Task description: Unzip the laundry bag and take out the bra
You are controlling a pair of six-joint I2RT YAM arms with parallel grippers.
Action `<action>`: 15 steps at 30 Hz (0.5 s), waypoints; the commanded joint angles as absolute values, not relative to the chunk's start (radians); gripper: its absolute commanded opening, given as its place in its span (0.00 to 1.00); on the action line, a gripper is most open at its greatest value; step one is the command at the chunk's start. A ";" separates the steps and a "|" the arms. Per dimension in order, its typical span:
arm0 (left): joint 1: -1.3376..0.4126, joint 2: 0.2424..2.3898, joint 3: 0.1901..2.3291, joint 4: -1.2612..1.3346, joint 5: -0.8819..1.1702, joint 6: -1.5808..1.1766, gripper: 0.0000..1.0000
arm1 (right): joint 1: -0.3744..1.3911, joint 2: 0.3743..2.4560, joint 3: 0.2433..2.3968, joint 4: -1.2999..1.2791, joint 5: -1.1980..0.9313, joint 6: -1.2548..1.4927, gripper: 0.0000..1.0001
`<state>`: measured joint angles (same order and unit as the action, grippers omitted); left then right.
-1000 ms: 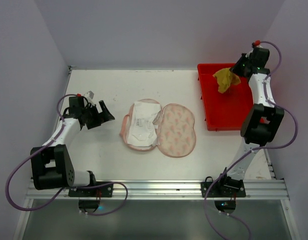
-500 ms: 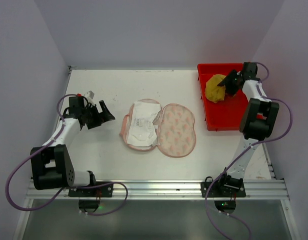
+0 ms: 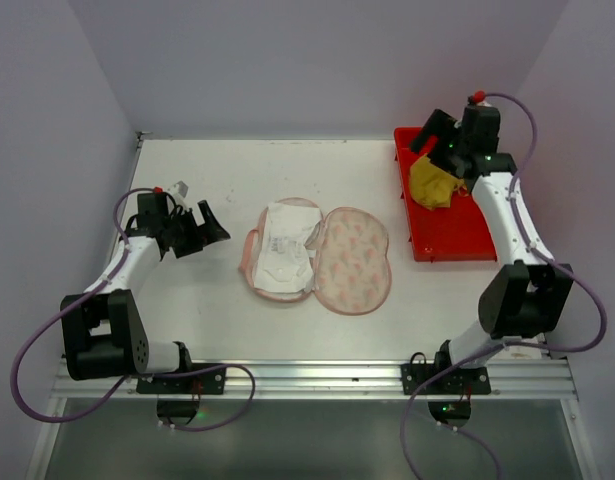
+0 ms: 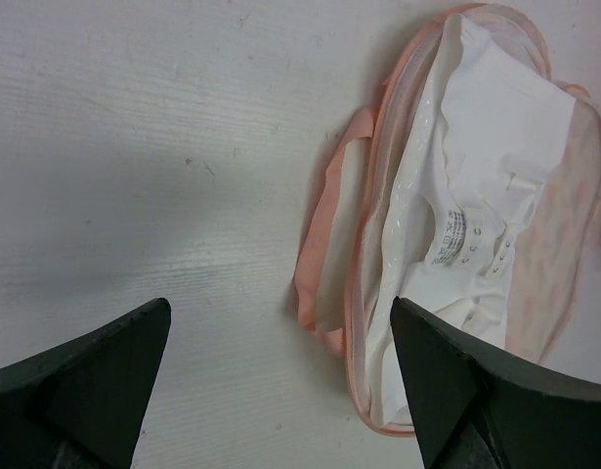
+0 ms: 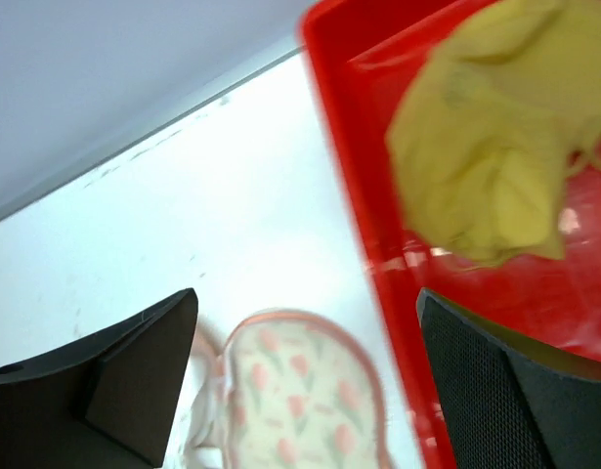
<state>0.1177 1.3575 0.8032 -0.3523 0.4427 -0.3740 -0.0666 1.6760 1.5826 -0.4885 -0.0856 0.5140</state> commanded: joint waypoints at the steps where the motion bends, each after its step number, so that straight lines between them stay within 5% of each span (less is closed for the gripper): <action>1: 0.129 1.330 0.796 -0.314 0.468 -0.362 0.98 | 0.082 1.580 1.453 -0.447 -0.081 0.508 0.95; 9: 0.129 1.330 0.796 -0.313 0.468 -0.364 0.98 | 0.525 1.569 1.198 -0.249 -0.150 0.610 0.89; 15: 0.129 1.327 0.795 -0.314 0.469 -0.362 0.98 | 0.670 1.704 1.157 -0.109 -0.158 0.649 0.87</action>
